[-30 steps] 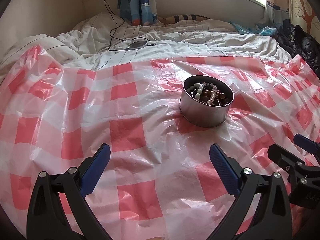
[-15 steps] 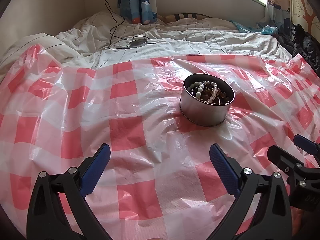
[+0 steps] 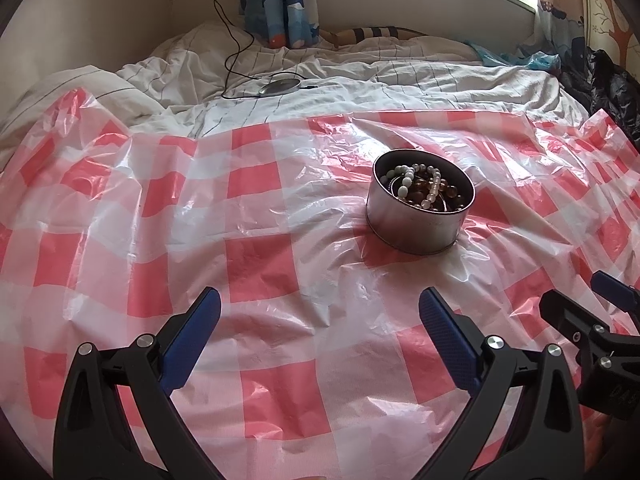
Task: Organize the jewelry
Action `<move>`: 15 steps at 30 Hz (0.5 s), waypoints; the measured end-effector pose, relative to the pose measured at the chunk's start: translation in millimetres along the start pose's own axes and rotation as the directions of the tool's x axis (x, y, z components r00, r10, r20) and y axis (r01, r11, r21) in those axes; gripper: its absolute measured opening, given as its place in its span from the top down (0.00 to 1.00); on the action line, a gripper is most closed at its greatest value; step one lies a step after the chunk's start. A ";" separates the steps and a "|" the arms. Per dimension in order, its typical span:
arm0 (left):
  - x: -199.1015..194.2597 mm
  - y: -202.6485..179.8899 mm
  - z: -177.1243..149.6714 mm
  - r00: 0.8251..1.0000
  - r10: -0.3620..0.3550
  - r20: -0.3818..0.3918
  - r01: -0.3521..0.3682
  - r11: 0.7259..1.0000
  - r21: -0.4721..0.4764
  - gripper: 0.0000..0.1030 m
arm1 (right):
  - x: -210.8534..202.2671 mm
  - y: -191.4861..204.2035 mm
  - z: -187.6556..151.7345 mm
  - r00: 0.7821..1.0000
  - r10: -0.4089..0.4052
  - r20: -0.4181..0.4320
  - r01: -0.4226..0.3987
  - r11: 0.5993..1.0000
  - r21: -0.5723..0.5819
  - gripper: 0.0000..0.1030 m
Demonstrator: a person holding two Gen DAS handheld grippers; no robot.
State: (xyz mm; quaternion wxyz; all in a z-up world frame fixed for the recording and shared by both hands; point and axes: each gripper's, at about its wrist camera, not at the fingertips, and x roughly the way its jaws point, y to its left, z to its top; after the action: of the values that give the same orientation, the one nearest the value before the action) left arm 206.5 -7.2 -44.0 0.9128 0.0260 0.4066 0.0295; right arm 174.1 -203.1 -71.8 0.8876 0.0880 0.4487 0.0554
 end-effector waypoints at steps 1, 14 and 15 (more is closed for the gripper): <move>-1.2 -1.1 0.1 1.000 0.001 0.002 -0.001 1.000 0.004 0.07 | -0.5 -0.2 0.2 1.000 -0.002 0.004 0.002 1.000 -0.002 0.07; -16.4 -11.6 1.0 1.000 -0.003 0.010 0.003 0.999 0.036 0.07 | -2.4 -4.5 3.8 0.999 -0.031 0.033 0.031 0.999 0.011 0.07; -17.1 -10.9 1.3 1.000 -0.002 0.012 0.002 0.999 0.034 0.07 | -2.4 -4.6 3.8 0.999 -0.031 0.032 0.031 0.999 0.011 0.07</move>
State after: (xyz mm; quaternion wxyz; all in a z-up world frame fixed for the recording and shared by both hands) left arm 196.4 -19.4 -31.2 0.9146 0.0412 0.4016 0.0215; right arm 175.9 -208.4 -68.7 0.8950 0.0866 0.4360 0.0379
